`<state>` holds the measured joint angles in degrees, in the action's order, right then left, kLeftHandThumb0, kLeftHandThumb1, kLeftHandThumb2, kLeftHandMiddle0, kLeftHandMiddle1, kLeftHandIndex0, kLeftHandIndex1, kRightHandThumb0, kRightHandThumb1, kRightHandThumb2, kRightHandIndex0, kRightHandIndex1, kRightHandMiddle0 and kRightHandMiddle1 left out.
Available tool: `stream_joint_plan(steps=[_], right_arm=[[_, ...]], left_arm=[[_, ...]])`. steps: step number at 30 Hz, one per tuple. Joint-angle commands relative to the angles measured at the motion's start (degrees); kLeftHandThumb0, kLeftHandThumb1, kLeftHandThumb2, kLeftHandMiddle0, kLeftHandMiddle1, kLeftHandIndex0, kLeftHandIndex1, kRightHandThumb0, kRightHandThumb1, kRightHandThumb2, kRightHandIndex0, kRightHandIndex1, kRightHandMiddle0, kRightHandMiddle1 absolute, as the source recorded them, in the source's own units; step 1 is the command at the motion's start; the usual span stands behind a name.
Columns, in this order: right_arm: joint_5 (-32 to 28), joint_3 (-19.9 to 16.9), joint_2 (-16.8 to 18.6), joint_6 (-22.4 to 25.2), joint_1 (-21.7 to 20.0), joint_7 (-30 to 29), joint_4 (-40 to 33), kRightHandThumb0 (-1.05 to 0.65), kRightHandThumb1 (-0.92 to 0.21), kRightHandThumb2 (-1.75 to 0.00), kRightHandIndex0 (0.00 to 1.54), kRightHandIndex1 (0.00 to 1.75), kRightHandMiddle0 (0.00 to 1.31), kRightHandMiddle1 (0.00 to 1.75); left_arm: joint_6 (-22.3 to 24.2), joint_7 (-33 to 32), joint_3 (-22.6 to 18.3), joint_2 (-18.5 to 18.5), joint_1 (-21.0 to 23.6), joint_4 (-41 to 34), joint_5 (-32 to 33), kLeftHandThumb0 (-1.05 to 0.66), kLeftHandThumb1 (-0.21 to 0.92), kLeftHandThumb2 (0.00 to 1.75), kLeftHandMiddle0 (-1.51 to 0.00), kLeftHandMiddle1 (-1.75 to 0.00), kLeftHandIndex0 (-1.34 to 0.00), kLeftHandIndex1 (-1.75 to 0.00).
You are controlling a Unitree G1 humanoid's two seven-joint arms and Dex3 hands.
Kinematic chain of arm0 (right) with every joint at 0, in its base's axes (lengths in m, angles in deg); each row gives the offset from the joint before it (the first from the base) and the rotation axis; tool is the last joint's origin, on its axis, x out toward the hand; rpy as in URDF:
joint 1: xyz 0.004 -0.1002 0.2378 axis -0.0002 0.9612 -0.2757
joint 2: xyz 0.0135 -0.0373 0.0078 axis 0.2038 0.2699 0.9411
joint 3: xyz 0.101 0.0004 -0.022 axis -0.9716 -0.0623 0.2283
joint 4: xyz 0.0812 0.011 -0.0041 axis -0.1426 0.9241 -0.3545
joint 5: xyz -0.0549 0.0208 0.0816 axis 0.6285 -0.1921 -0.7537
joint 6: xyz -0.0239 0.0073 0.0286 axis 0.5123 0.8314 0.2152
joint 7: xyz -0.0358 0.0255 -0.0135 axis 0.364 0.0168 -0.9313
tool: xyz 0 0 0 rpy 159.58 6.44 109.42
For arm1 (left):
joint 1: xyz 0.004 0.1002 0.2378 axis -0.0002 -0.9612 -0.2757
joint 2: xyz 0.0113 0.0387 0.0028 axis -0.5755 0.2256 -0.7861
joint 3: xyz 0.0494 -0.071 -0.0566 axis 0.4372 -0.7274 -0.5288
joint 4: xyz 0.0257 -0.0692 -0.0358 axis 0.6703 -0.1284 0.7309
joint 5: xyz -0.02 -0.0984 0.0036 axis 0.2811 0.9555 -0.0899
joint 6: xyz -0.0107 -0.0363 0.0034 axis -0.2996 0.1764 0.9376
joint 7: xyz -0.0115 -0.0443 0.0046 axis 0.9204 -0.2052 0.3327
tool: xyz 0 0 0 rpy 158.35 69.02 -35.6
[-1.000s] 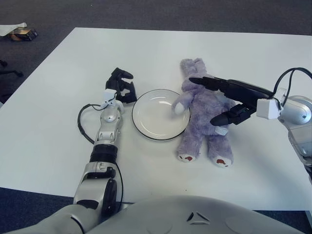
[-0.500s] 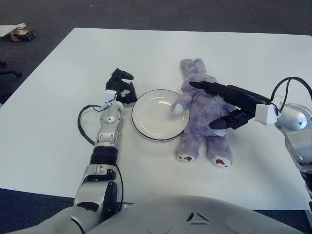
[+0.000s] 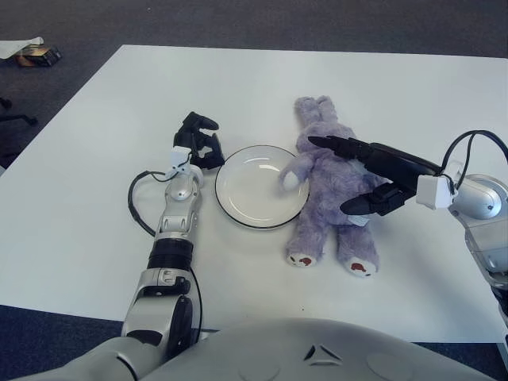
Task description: Put the doll into the plate.
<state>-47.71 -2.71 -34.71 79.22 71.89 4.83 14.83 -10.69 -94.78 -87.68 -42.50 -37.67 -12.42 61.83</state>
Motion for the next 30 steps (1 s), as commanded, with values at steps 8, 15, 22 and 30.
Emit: stream_joint_plan(steps=[8, 15, 22, 30], right_arm=[[2.6, 0.2, -2.4, -2.3, 1.5, 1.3, 0.2, -1.05, -0.92, -0.47, 0.13, 0.06, 0.0, 0.3], [5.2, -0.3, -3.8, -8.0, 3.7, 0.7, 2.6, -1.04, -0.92, -0.5, 0.15, 0.08, 0.0, 0.67], [12.0, 0.4, -6.2, -15.8, 3.6, -0.1, 4.9, -0.99, -0.92, -0.57, 0.04, 0.43, 0.0, 1.1], [23.5, 0.3, -7.0, -20.4, 4.2, -4.3, 5.6, -0.93, -0.92, -0.6, 0.01, 0.79, 0.16, 1.34]], left_arm=[[1.9, 0.0, 0.5, 0.6, -2.9, 0.6, -0.1, -0.01, 0.24, 1.41, -0.55, -1.75, -0.54, -1.75], [2.1, -0.2, 0.7, 0.9, -3.2, -0.2, -0.2, -0.01, 0.25, 1.41, -0.55, -1.75, -0.54, -1.75], [2.3, -0.4, 0.8, 1.1, -3.5, -1.0, -0.4, -0.01, 0.25, 1.41, -0.55, -1.75, -0.54, -1.75], [2.9, -0.2, 1.0, 1.0, -3.8, -1.6, -0.4, -0.01, 0.25, 1.41, -0.55, -1.75, -0.54, -1.75]])
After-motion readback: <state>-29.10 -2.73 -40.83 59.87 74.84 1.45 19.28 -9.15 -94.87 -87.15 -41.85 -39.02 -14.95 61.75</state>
